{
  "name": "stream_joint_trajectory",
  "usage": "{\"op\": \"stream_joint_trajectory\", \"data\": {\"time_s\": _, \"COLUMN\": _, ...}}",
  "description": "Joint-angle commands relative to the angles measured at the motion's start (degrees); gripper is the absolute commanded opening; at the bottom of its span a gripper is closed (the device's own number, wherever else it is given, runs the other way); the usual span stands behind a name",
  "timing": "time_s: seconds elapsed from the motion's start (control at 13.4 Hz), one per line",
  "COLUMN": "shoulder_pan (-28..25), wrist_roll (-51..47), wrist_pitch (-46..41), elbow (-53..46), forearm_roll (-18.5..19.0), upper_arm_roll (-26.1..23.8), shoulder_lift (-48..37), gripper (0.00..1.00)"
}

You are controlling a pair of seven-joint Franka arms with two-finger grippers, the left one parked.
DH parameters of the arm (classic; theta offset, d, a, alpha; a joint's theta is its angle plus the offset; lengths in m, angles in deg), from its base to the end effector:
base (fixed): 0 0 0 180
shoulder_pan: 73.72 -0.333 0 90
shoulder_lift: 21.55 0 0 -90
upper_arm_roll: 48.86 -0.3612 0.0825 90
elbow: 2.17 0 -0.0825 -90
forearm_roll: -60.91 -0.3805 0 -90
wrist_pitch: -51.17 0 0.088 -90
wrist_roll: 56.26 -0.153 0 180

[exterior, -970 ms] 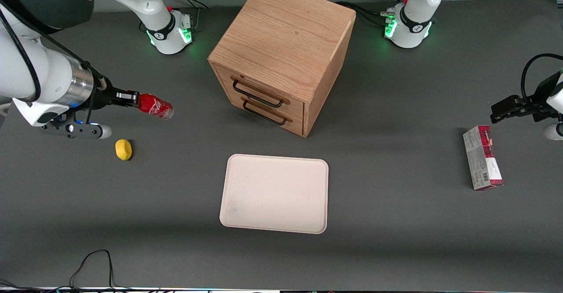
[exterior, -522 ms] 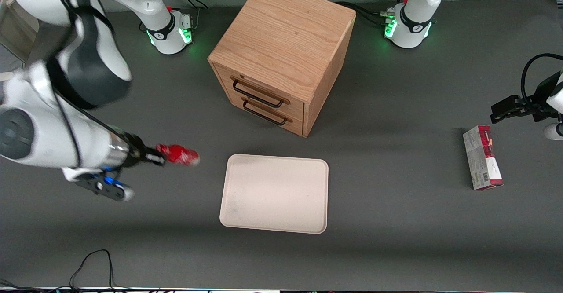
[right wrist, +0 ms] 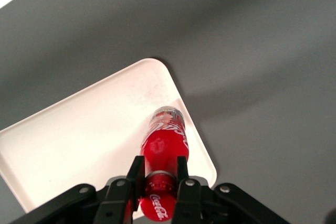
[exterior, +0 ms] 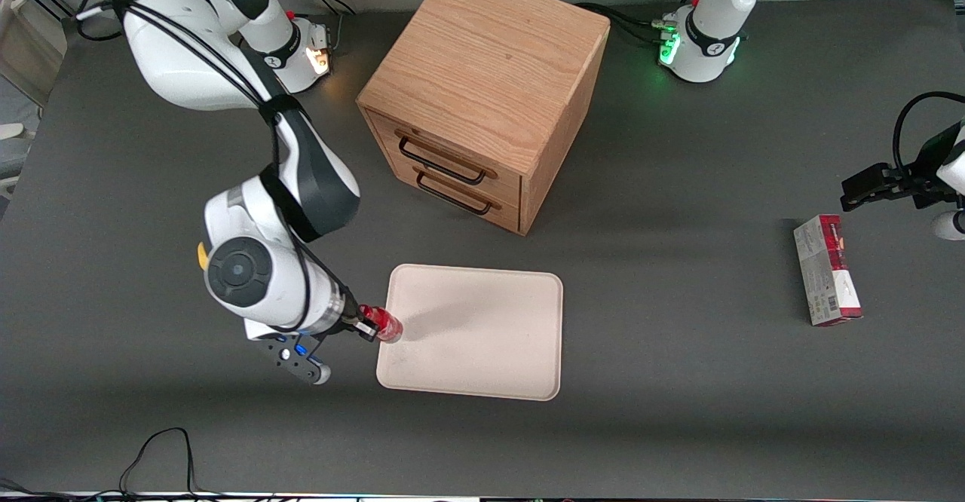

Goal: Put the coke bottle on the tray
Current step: 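Lower the bottle upright onto the tray corner and open the right gripper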

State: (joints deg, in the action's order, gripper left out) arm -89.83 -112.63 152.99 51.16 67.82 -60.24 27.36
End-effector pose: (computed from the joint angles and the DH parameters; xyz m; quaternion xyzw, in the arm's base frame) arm 0.7433 0.3034 0.3607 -0.9627 0.2700 0.0084 0.0133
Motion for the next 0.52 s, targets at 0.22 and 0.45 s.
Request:
{"op": "stream_joint_trajectory", "data": {"time_s": 0.22, "shoulder_pan": -1.38, "wrist_roll": -3.30, "wrist_pitch": 3.20, "elbow": -3.32, "forearm_roll": 4.24, "upper_arm_roll": -0.22, "shoulder_lift": 3.12, "gripper": 0.00}}
{"op": "stream_joint_trajectory", "data": {"time_s": 0.45, "shoulder_pan": -1.38, "wrist_roll": -3.39, "wrist_pitch": 4.44, "elbow": -3.23, "forearm_roll": 4.43, "upper_arm_roll": -0.13, "shoulder_lift": 4.26, "gripper": 0.00}}
